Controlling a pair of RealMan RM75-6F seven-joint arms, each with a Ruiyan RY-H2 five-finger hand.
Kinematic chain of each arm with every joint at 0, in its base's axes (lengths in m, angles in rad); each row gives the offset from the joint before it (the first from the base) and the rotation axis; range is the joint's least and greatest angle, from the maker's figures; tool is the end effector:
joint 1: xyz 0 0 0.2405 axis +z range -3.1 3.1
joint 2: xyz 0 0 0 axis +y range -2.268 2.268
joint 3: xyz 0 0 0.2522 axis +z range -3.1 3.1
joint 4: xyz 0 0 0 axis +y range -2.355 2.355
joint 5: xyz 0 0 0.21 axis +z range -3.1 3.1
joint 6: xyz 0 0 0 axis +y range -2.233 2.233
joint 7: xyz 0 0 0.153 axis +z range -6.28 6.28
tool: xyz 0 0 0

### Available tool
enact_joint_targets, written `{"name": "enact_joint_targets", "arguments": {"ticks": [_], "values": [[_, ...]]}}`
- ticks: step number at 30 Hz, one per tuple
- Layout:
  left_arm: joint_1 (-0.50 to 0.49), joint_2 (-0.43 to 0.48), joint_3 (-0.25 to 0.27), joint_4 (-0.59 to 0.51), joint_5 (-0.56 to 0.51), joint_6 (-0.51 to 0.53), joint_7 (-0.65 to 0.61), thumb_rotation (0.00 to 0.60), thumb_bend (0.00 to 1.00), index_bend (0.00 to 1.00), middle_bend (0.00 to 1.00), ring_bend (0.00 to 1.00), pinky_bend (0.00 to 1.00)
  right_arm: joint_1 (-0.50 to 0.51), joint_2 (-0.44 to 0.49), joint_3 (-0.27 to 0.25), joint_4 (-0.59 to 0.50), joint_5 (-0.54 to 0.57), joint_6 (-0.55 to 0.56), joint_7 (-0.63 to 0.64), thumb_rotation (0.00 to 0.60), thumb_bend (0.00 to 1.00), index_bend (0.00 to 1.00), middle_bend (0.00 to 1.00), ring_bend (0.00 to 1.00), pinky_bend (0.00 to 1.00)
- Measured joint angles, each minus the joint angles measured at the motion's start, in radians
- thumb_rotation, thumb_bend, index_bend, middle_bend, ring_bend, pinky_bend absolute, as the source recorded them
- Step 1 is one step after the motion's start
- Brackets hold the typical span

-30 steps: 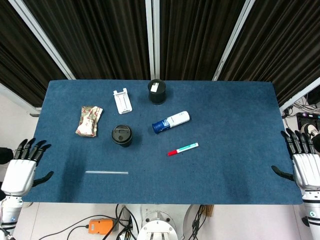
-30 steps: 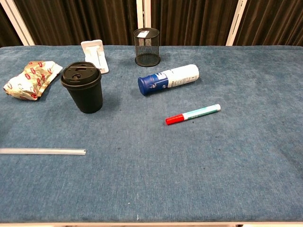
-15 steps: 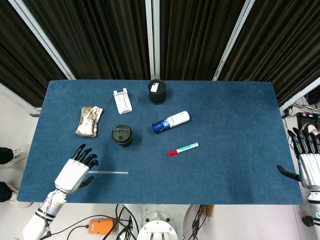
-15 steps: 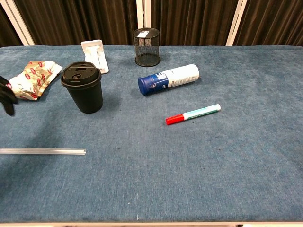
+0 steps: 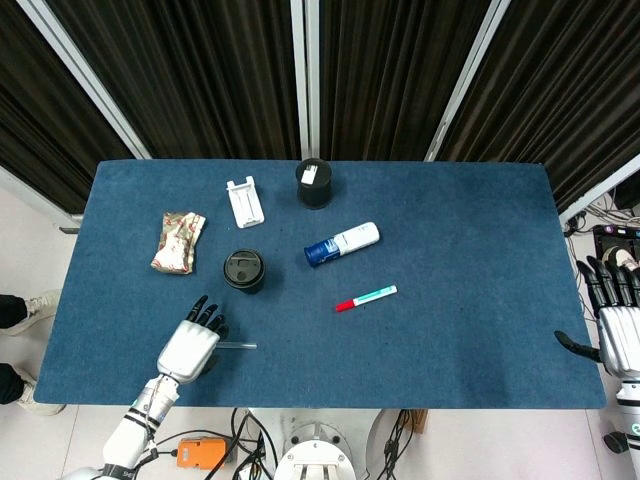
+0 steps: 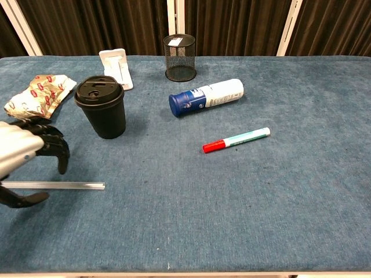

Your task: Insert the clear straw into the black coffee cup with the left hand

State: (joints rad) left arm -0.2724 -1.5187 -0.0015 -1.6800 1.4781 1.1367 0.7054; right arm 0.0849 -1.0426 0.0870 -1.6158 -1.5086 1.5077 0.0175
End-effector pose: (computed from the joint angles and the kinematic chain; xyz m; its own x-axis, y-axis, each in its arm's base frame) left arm -0.2025 0.2005 -0.0208 0.6559 0.2090 0.7253 0.7316 -0.4123 -0.5428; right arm -0.3055 -0.1975 0.1897 0.4418 0.0626 0.8949 -0.8960 -0.0185 0.4436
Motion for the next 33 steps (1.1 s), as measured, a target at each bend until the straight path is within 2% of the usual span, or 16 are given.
{"name": "enact_joint_targets", "arguments": {"ticks": [16,26,33], "values": [[-0.039,-0.058,-0.011,0.016,-0.117,-0.009,0.092,0.600,0.26,0.47,0.29,0.13,0.00,-0.003,-0.009,-0.002,0.016,0.006,-0.005,0.016,0.600,0.22,0.00,0.09,0.00,0.07],[-0.053,-0.068,0.004,0.045,-0.140,-0.007,0.071,0.600,0.30,0.53,0.29,0.13,0.00,-0.003,-0.012,-0.003,0.018,0.009,-0.010,0.020,0.600,0.22,0.00,0.09,0.00,0.07],[-0.053,-0.061,0.011,0.046,-0.123,0.015,0.017,0.600,0.39,0.58,0.31,0.13,0.00,-0.006,-0.016,-0.007,0.017,0.010,-0.013,0.020,0.600,0.22,0.00,0.09,0.00,0.07]]}}
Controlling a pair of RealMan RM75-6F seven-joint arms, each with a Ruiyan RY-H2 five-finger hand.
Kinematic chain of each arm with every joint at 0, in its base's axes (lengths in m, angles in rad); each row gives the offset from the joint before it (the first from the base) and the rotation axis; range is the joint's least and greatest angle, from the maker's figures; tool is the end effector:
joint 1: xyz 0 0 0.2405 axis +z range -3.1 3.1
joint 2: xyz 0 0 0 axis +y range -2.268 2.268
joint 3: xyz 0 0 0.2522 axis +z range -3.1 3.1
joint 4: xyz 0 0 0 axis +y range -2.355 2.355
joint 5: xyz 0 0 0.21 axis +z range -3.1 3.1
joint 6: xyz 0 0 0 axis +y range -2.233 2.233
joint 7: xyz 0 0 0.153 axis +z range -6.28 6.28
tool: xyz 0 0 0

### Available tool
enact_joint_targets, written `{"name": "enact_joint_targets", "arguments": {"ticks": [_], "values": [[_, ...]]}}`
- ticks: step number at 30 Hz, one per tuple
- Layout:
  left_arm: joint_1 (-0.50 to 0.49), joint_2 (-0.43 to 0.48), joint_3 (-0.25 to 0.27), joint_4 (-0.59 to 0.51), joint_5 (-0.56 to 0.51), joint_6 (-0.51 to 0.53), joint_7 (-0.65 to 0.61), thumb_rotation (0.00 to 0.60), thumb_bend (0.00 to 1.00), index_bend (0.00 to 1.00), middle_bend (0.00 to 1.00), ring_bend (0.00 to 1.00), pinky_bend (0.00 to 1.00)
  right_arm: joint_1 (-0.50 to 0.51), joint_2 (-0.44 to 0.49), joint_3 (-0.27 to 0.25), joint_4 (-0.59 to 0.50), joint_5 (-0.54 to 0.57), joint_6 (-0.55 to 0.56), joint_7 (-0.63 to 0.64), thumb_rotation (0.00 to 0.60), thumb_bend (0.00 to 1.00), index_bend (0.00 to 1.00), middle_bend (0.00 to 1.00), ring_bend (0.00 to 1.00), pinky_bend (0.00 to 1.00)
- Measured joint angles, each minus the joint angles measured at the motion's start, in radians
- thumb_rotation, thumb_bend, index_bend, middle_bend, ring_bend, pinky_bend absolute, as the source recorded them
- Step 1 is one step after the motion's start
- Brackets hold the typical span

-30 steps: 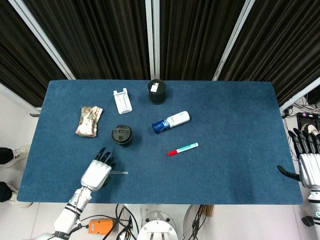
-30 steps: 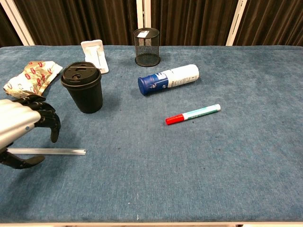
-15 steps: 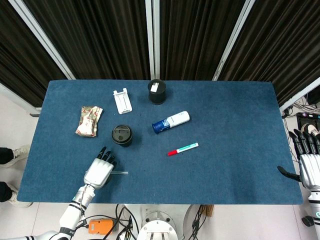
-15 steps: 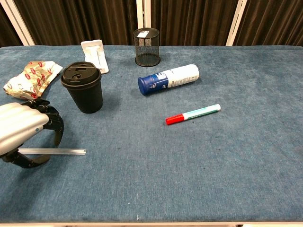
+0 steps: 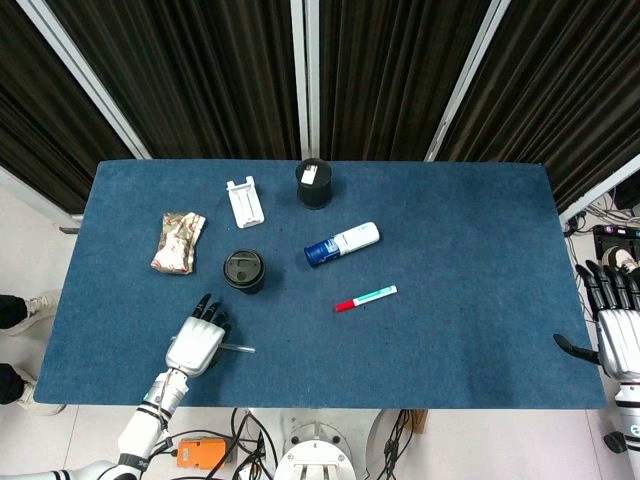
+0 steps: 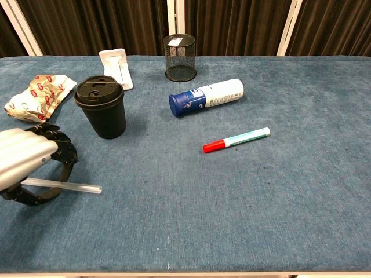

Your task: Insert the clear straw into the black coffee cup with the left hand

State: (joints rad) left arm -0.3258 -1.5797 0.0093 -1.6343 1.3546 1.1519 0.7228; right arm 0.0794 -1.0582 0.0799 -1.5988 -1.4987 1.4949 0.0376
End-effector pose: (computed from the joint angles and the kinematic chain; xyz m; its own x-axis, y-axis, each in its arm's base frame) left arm -0.2057 0.2109 -0.0367 0.6447 0.2535 0.7212 0.7538 -0.3677 -0.5446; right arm -0.3120 -0.1947 0.1844 0.4256 0.0407 0.9040 -0.9047 -0.0024 0.4260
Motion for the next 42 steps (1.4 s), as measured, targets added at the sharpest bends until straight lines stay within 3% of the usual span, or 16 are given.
{"name": "enact_joint_targets", "arguments": {"ticks": [7,13,23,29,34,42], "values": [[0.020,0.069,-0.010,-0.056,0.042,0.070,-0.153,0.600,0.41,0.59,0.32,0.14,0.00,0.006,-0.015,-0.017,0.009,0.004,-0.042,-0.008,0.600,0.22,0.00,0.09,0.00,0.07],[0.037,0.146,-0.060,-0.120,0.080,0.147,-0.439,0.600,0.43,0.59,0.32,0.13,0.00,0.024,-0.051,-0.041,0.021,-0.005,-0.096,-0.028,0.600,0.22,0.00,0.09,0.00,0.07],[-0.009,0.157,-0.251,-0.161,0.061,0.202,-1.051,0.600,0.45,0.59,0.32,0.09,0.00,0.042,-0.065,-0.063,0.019,-0.022,-0.130,-0.088,0.600,0.22,0.00,0.09,0.00,0.07],[-0.083,0.081,-0.367,-0.143,-0.049,0.148,-1.281,0.600,0.45,0.59,0.32,0.08,0.00,0.042,-0.063,-0.066,0.017,-0.012,-0.137,-0.091,0.600,0.22,0.00,0.09,0.00,0.07],[-0.136,0.005,-0.416,-0.087,-0.136,0.084,-1.369,0.600,0.45,0.59,0.32,0.08,0.00,0.040,-0.061,-0.064,0.017,-0.004,-0.135,-0.091,0.600,0.22,0.00,0.09,0.00,0.07],[-0.166,-0.089,-0.401,0.027,-0.147,0.083,-1.354,0.600,0.45,0.59,0.32,0.07,0.00,0.043,-0.059,-0.062,0.015,0.003,-0.140,-0.091,0.600,0.22,0.00,0.09,0.00,0.07]]}}
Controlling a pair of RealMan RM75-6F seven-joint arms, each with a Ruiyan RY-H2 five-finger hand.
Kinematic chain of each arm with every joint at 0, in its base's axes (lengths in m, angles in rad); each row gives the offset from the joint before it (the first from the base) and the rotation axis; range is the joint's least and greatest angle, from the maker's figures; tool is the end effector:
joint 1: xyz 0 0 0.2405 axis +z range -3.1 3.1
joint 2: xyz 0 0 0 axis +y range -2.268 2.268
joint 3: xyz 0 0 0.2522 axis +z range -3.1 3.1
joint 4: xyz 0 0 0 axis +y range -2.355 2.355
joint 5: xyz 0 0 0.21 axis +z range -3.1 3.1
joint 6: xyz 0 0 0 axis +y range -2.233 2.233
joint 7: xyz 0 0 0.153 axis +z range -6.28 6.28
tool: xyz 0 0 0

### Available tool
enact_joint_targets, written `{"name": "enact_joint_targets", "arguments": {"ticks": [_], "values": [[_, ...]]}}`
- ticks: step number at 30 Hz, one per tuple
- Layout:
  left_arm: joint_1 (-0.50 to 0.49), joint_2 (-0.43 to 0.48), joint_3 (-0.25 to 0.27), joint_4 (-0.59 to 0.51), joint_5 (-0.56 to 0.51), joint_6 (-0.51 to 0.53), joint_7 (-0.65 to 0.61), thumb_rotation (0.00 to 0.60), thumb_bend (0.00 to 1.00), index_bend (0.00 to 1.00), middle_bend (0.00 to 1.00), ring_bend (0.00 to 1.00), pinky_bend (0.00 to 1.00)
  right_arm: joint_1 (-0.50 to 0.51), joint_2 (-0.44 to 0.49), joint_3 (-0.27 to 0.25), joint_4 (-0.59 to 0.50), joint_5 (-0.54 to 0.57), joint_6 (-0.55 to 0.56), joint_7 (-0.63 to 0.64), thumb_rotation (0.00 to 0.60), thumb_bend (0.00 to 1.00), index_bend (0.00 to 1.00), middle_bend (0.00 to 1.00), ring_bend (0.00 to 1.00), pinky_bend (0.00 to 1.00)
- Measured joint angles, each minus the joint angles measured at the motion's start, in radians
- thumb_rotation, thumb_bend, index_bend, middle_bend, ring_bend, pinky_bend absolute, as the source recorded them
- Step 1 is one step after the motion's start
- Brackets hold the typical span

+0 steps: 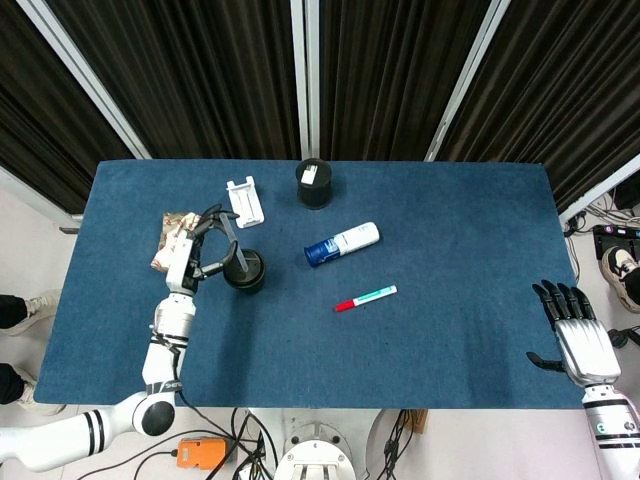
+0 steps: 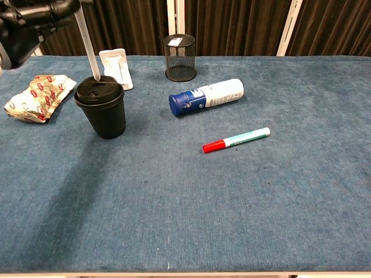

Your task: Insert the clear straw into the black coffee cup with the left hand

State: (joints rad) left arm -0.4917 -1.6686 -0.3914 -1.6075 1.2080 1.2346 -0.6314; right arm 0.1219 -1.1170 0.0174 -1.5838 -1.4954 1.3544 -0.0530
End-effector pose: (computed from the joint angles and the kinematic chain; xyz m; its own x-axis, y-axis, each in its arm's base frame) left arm -0.1352 0.3275 0.0219 -0.7669 0.1328 0.6279 0.6211 -0.0932 0.7782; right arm -0.3182 -0.1933 0.1386 0.4720 -0.1445 0.8697 -0.8811 -0.0429 0.4710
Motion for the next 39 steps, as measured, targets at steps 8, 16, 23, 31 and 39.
{"name": "enact_joint_targets", "arguments": {"ticks": [8,16,23,31,39], "values": [[0.011,-0.027,0.031,0.046,0.025,0.025,0.011,0.600,0.45,0.59,0.32,0.07,0.00,-0.001,-0.002,0.000,0.003,0.002,0.003,0.007,0.600,0.22,0.00,0.09,0.00,0.07],[0.021,-0.036,0.045,0.061,0.034,0.024,0.002,0.600,0.45,0.59,0.32,0.07,0.00,-0.005,-0.002,-0.001,0.004,0.000,0.010,0.014,0.600,0.22,0.00,0.09,0.00,0.07],[0.024,-0.049,0.065,0.081,0.056,0.023,-0.002,0.600,0.45,0.59,0.32,0.07,0.00,-0.007,-0.003,-0.002,0.007,0.001,0.013,0.023,0.600,0.22,0.00,0.09,0.00,0.07],[0.027,-0.093,0.090,0.149,0.080,0.028,-0.022,0.600,0.46,0.59,0.32,0.07,0.00,-0.008,-0.005,-0.001,0.012,0.001,0.013,0.031,0.600,0.22,0.00,0.09,0.00,0.07],[0.029,-0.143,0.111,0.244,0.109,0.050,-0.011,0.600,0.43,0.48,0.26,0.04,0.00,-0.008,-0.005,0.000,0.014,0.003,0.013,0.037,0.600,0.22,0.00,0.09,0.00,0.07]]}}
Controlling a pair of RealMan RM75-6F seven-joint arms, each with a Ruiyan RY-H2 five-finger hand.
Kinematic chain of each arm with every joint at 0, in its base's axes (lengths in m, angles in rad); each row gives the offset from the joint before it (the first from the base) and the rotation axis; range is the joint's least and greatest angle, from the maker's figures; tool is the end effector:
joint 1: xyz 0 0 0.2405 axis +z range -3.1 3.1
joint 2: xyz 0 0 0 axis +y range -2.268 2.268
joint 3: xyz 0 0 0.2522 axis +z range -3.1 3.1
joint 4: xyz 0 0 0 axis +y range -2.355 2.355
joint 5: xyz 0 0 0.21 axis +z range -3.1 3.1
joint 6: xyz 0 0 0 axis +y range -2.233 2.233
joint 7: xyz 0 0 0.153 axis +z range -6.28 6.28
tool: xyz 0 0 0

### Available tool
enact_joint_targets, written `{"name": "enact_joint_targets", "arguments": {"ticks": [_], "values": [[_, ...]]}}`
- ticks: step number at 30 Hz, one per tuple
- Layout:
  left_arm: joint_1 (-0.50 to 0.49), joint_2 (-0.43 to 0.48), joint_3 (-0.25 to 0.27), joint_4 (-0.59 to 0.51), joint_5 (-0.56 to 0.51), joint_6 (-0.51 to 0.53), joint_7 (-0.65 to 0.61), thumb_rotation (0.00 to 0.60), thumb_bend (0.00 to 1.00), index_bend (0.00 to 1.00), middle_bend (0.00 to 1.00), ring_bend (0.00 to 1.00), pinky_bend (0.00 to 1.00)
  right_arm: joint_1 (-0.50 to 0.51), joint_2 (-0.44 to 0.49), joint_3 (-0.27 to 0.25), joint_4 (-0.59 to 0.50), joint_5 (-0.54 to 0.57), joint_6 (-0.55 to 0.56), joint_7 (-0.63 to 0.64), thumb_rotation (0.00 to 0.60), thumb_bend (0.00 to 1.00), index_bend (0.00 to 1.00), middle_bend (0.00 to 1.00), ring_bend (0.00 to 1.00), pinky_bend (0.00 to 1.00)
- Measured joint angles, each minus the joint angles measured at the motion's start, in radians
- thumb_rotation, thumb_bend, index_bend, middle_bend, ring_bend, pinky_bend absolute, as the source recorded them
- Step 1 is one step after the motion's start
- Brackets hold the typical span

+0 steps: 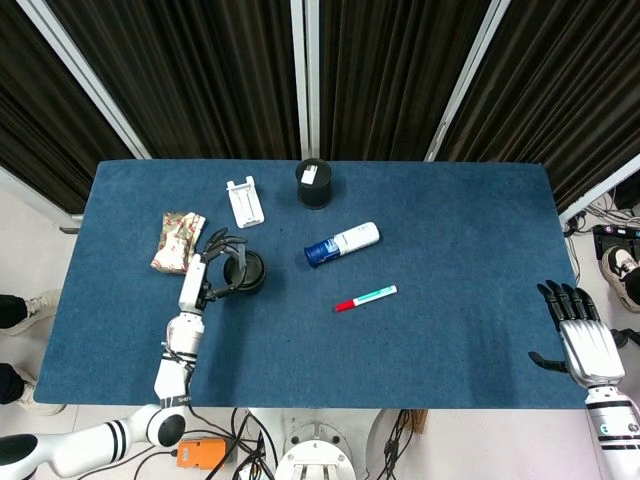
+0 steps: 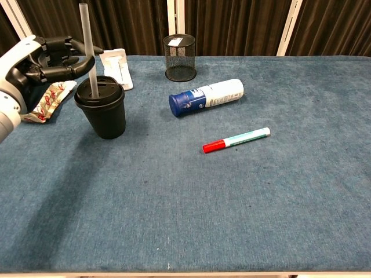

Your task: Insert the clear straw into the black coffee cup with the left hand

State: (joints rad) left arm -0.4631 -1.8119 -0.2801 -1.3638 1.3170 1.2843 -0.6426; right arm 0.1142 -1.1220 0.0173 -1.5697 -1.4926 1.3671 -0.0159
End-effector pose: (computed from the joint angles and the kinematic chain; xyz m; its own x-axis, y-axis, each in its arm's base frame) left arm -0.1641 0.3088 -0.0268 -0.6692 0.1351 0.7307 0.7250 -0.0973 0.6819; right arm -0.3217 -0.1914 0.1404 0.4457 -0.1360 0.8848 -0.8944 -0.0269 0.4464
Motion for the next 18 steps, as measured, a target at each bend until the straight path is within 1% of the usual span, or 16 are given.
{"name": "enact_joint_targets", "arguments": {"ticks": [2,5,9,13,16,18], "values": [[0.000,-0.005,0.006,0.015,0.010,0.003,0.014,0.600,0.38,0.30,0.20,0.01,0.00,-0.001,0.000,0.000,0.000,0.001,0.001,0.001,0.600,0.22,0.00,0.09,0.00,0.07],[0.000,-0.005,0.008,0.017,0.017,0.007,0.017,0.600,0.33,0.16,0.16,0.00,0.00,-0.002,0.001,0.001,0.000,0.000,0.005,0.002,0.600,0.22,0.00,0.09,0.00,0.07],[0.002,0.009,0.009,0.011,0.026,0.010,0.023,0.600,0.31,0.09,0.15,0.00,0.00,-0.004,0.004,0.003,-0.002,0.000,0.011,0.005,0.600,0.22,0.00,0.09,0.00,0.07],[0.011,0.054,0.019,-0.010,0.044,0.012,0.026,0.600,0.29,0.03,0.12,0.00,0.00,-0.007,0.009,0.004,-0.003,0.001,0.017,0.008,0.600,0.22,0.00,0.09,0.00,0.07],[0.025,0.122,0.040,-0.045,0.064,0.012,0.039,0.600,0.26,0.00,0.10,0.00,0.00,-0.010,0.015,0.007,-0.003,0.003,0.024,0.014,0.600,0.22,0.00,0.09,0.00,0.07],[0.040,0.190,0.059,-0.080,0.073,0.008,0.059,0.600,0.25,0.00,0.09,0.00,0.00,-0.012,0.020,0.011,-0.003,0.004,0.032,0.019,0.600,0.22,0.00,0.09,0.00,0.07]]}}
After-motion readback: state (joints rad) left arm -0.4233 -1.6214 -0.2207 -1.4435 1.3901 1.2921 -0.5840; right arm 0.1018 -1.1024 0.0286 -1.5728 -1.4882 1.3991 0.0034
